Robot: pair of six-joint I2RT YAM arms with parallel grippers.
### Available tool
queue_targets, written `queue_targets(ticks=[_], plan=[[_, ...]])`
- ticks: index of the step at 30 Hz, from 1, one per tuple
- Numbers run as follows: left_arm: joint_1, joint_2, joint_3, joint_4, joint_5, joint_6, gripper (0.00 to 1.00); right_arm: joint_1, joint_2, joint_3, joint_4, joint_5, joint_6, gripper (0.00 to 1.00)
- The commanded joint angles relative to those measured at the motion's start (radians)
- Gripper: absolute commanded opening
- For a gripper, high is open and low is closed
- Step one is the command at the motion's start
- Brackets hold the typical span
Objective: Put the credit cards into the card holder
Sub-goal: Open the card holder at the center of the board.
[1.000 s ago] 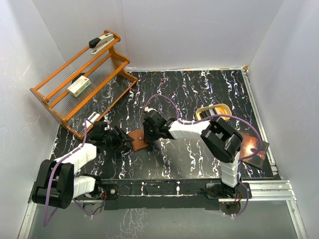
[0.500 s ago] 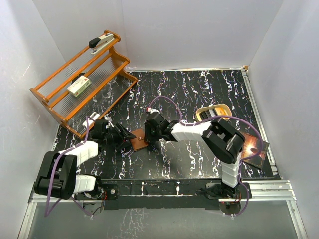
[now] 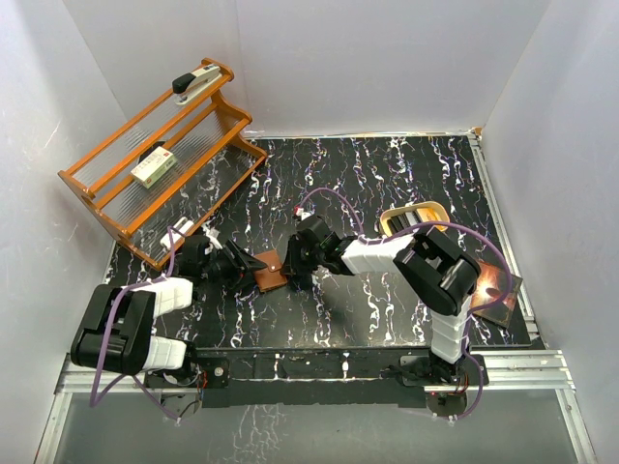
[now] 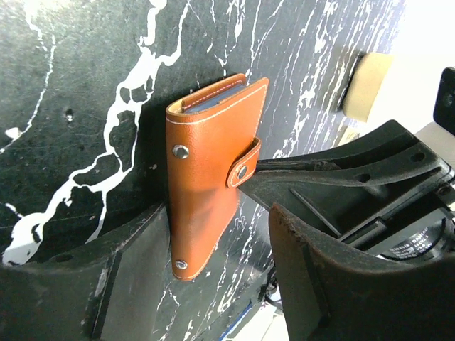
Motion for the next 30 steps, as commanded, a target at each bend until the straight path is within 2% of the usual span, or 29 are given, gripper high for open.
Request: queue_targets(ticks=[1, 3, 6, 11, 15, 24, 30], plan=[[-0.021, 0.008, -0.015, 0.159, 0.094, -0.062, 0.54, -0.011, 0.047, -0.059, -0.119, 0.005, -0.026, 0.00], [-0.029, 0.007, -0.011, 0.169, 0.097, -0.063, 0.51, -0.014, 0.044, -0.065, -0.115, 0.003, -0.025, 0.00], [-0.031, 0.007, -0.005, 0.134, 0.080, -0.050, 0.42, -0.019, 0.030, -0.074, -0.116, 0.009, -0.026, 0.00], [-0.036, 0.012, -0.015, 0.137, 0.078, -0.049, 0.14, -0.020, -0.015, -0.067, -0.158, 0.035, -0.042, 0.00], [-0.046, 0.000, -0.011, 0.129, 0.088, -0.044, 0.01, -0.020, -0.090, -0.056, -0.218, 0.062, -0.058, 0.08], [-0.097, -0.063, 0.007, 0.002, 0.068, 0.039, 0.00, -0.006, -0.290, -0.067, -0.239, 0.037, -0.041, 0.25], [-0.127, -0.058, 0.003, -0.006, 0.077, 0.046, 0.00, 0.029, -0.279, -0.024, -0.250, 0.034, -0.035, 0.34]])
